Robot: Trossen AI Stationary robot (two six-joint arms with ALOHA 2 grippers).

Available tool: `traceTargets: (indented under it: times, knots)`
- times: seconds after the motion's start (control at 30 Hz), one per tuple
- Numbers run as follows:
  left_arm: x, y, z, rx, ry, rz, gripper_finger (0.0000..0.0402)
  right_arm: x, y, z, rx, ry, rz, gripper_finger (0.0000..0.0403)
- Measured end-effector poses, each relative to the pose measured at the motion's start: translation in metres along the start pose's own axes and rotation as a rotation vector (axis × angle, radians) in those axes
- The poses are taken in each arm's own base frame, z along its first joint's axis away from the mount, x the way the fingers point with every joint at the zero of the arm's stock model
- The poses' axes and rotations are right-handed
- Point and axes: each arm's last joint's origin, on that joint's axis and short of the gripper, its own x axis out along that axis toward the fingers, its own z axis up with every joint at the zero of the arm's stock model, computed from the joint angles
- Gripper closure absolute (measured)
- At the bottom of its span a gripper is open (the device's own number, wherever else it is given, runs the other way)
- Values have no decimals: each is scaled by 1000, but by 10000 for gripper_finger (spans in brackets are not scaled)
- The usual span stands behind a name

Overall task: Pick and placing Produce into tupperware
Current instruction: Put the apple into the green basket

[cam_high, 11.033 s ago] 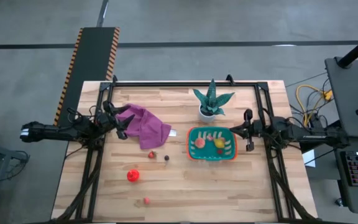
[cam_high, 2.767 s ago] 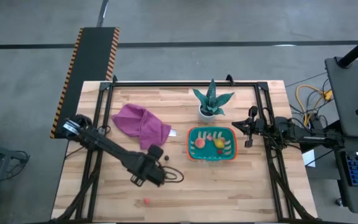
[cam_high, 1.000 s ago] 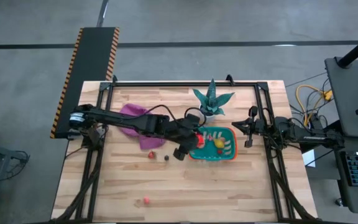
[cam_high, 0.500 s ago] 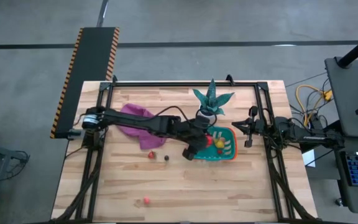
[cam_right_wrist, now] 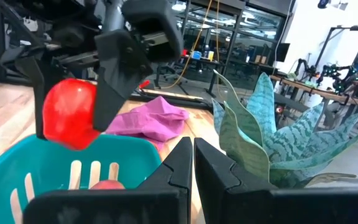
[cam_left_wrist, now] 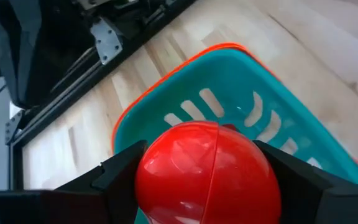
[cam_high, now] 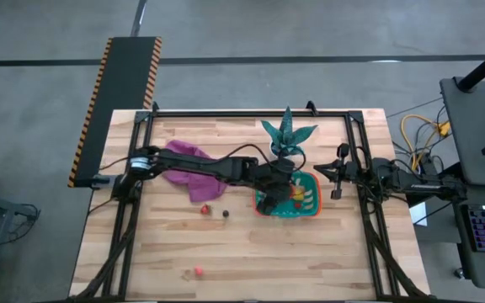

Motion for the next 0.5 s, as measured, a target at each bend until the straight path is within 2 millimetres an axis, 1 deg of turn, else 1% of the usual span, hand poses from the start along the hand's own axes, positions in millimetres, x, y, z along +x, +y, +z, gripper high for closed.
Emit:
traceTargets:
  times: [0.07,0.27,0.5]
  knots:
    - [3,4,-1,-3,-1,7,149,0,0,0,0,1,-1,394]
    - [17,14,-14,-20,43,6,149,0,0,0,-1,0,0,394]
    - [24,24,-29,-53,69,5,149,0,0,0,-3,0,0,394]
